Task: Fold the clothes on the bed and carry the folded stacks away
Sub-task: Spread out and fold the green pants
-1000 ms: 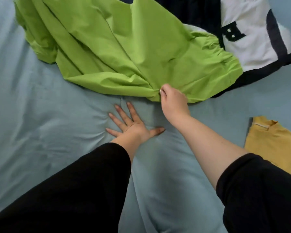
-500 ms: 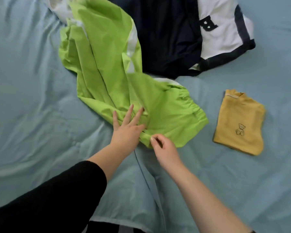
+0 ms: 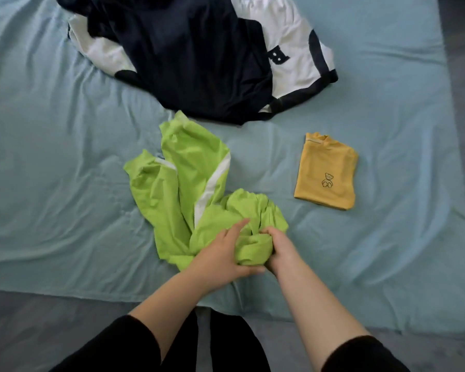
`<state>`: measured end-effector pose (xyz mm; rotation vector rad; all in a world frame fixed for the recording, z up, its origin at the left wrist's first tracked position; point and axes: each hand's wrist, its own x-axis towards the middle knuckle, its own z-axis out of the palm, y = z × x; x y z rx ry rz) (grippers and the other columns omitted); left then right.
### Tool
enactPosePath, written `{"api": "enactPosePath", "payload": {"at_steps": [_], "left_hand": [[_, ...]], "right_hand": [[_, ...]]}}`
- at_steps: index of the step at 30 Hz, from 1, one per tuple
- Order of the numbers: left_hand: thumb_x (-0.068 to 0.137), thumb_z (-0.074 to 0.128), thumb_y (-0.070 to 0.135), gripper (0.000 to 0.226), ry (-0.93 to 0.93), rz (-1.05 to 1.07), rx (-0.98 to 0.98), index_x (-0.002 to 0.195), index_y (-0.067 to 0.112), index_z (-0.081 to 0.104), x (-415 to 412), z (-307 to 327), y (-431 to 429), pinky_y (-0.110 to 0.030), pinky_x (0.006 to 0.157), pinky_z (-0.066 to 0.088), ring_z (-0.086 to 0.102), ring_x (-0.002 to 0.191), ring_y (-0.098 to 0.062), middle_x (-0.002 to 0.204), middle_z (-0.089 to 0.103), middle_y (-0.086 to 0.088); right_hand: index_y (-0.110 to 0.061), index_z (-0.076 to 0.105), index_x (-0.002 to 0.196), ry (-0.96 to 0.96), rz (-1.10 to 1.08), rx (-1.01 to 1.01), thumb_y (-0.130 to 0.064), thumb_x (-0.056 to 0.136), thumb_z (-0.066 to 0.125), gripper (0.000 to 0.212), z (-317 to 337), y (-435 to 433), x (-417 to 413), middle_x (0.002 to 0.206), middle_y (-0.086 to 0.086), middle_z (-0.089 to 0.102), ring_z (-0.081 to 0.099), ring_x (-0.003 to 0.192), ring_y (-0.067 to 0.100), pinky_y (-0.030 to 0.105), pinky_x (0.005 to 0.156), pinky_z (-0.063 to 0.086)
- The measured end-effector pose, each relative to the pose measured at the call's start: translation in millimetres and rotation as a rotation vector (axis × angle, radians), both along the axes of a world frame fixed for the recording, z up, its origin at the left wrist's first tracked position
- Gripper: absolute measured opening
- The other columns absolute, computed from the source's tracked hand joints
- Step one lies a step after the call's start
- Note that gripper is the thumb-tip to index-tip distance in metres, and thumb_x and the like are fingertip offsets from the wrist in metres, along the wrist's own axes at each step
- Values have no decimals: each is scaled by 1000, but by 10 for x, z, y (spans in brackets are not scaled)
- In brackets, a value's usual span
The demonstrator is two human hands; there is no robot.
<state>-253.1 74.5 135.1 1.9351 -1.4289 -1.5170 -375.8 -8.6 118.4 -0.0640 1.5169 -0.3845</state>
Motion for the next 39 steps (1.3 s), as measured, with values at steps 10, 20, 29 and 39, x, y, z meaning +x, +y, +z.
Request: {"api": "enactPosePath", "payload": {"at_steps": [10,20,29,39], "left_hand": [[62,53,84,98,-235,631,-92,142,30,33,-18,368,-204,-40,92,47,51,117,-23,130,52,-7],[74,79,37,45,794,745,314,112,18,63,-235,581,-293,-30,79,57,72,96,-18,103,75,0],[85,73,26,28,609,755,83,109,36,64,-102,698,-244,-37,84,56,72,94,-16,100,75,6],[81,76,22,30,325,931,-47,107,31,63,583,318,-333,-36,81,56,67,95,-17,103,71,4]], "right_hand": [[4,63,116,-249,82,-70,-1,81,47,39,577,105,-632,113,25,67,68,96,36,47,77,58],[-4,74,102,-473,-121,-73,-64,91,36,71,829,135,-817,112,21,68,69,96,37,49,79,54],[-4,75,101,-565,104,-166,-17,83,58,28,932,60,-804,98,18,73,72,85,27,38,70,59],[-13,48,101,326,140,-432,-11,99,47,3,436,-464,-1075,70,5,57,65,51,14,27,57,56]]}}
